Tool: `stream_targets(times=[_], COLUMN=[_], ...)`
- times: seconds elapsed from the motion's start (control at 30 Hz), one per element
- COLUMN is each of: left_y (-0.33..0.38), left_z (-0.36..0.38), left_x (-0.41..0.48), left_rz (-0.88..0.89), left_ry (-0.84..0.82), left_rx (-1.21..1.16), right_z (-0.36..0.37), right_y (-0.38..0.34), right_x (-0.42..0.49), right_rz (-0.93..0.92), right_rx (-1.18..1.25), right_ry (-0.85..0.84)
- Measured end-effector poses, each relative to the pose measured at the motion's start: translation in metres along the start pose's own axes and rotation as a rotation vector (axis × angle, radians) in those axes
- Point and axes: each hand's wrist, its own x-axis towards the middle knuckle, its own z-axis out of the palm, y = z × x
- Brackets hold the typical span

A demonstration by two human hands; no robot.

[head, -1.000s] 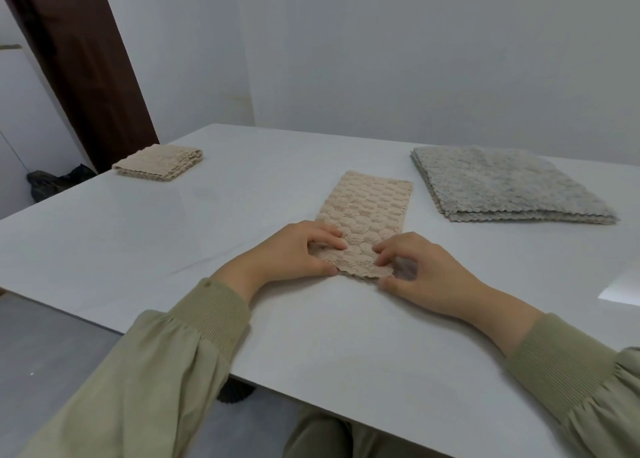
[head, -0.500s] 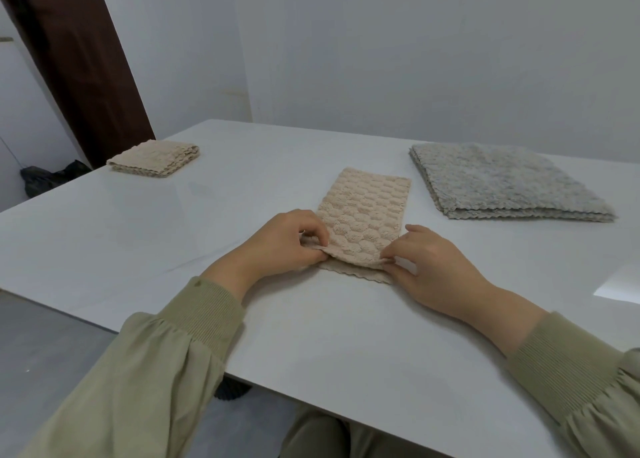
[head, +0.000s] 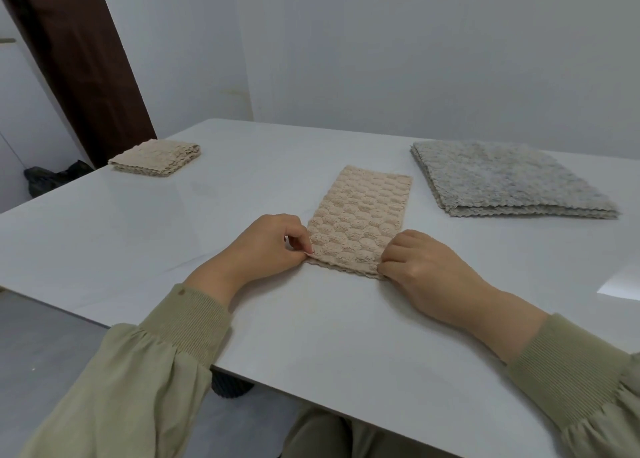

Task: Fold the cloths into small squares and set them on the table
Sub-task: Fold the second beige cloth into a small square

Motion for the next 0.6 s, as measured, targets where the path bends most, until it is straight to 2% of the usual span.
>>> stream_targets(times=[0.17,0.3,0.4,0.47,0.53,0.6], left_y=[0.003,0.017,0.037,0.048,0.052,0.051], left_z=[-0.003,-0.003,-0.002,0.001,0.006,0.015], left_x=[-0.003,-0.005,-0.007,-0.001,0.015,0.036], left_rz=[-0.027,-0.067,-0.127,-0.126,-0.118,-0.037], left_ry=[-0.043,-0.077,-0.210,-0.164,-0.009,0.001], left_rx=[-0.005,-0.053,-0.207,-0.311,-0.218,0.109], right_z=[-0.001,-0.005,-0.022,-0.032,-0.033,-0.021], right_y=[0.001,0.005,0.011,0.017,0.022,0.025], right_x=[-0.004,0.000,0.002,0.004,0.013,0.026], right_rz=[0.134,0.168,0.222,0.334,0.482,0.612], right_rx=[0.157,0.147,0.201,0.296,0.332,0.358], right_ry=[-0.042,-0.095,-0.199,-0.134,0.035,0.066])
